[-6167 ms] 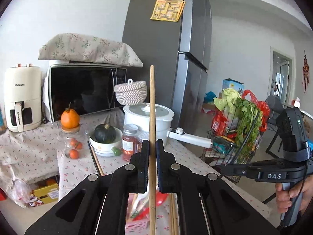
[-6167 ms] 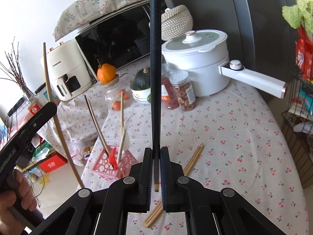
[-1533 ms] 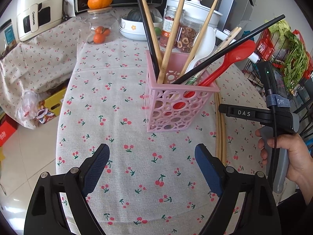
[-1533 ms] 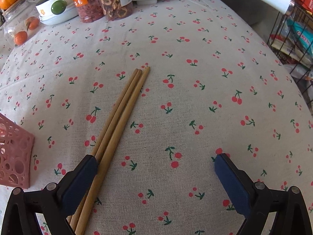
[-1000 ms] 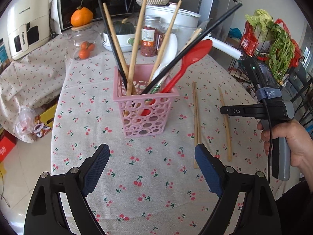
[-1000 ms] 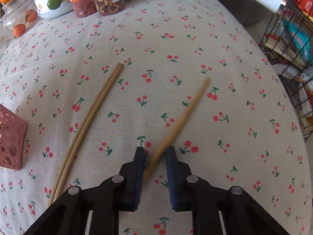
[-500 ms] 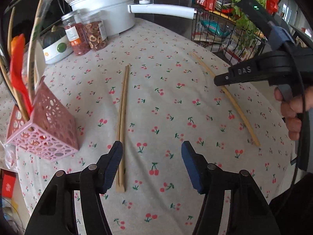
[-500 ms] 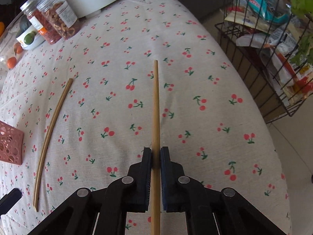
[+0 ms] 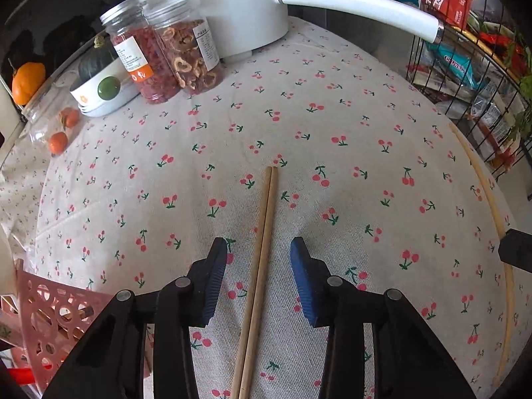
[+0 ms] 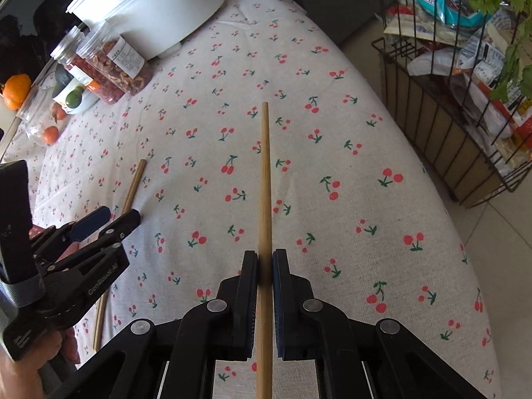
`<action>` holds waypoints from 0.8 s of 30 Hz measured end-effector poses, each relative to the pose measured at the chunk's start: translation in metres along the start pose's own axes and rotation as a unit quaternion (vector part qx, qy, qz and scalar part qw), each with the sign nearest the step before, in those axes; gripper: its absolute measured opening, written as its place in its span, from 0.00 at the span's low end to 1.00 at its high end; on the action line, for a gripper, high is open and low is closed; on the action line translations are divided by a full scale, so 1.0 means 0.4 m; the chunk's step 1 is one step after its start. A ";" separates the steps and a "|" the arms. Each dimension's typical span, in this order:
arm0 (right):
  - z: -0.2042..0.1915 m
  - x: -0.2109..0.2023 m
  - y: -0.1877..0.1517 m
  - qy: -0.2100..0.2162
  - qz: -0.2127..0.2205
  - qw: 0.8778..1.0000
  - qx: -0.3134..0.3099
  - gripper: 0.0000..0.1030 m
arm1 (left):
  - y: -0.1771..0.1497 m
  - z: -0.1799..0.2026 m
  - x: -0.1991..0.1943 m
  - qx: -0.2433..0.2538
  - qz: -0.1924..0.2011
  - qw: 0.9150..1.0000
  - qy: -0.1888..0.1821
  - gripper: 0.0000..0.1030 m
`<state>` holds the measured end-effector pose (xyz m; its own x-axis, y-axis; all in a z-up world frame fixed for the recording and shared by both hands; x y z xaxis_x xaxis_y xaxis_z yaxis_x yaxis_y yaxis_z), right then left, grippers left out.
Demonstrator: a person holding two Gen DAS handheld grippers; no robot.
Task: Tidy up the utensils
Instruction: 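Grasp a bamboo chopstick with the right tool while the left tool grasps the other, then lift both bamboo chopsticks over the pink basket and release them inside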
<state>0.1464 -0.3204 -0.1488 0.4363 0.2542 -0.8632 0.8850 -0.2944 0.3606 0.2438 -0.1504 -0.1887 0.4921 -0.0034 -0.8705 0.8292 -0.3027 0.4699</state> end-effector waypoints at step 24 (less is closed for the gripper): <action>-0.051 -0.225 -0.046 0.067 0.114 0.991 0.026 0.05 | -0.191 0.042 -0.446 0.050 0.136 0.980 -0.135 0.09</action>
<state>0.0942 -0.3193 -0.0705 0.6445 0.2954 -0.7053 0.7531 -0.4051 0.5185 0.0883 -0.1427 -0.0717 0.5928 -0.3450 -0.7277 0.6400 -0.3467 0.6857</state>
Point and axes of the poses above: each gripper's, at about its wrist camera, not at the fingertips, and x roughly the way its jaws point, z to its right, y to its top, the point moved 3 cm from there along x, roughly the way its jaws point, and after that the axes turned 2 degrees about z, right-handed, at the moved point
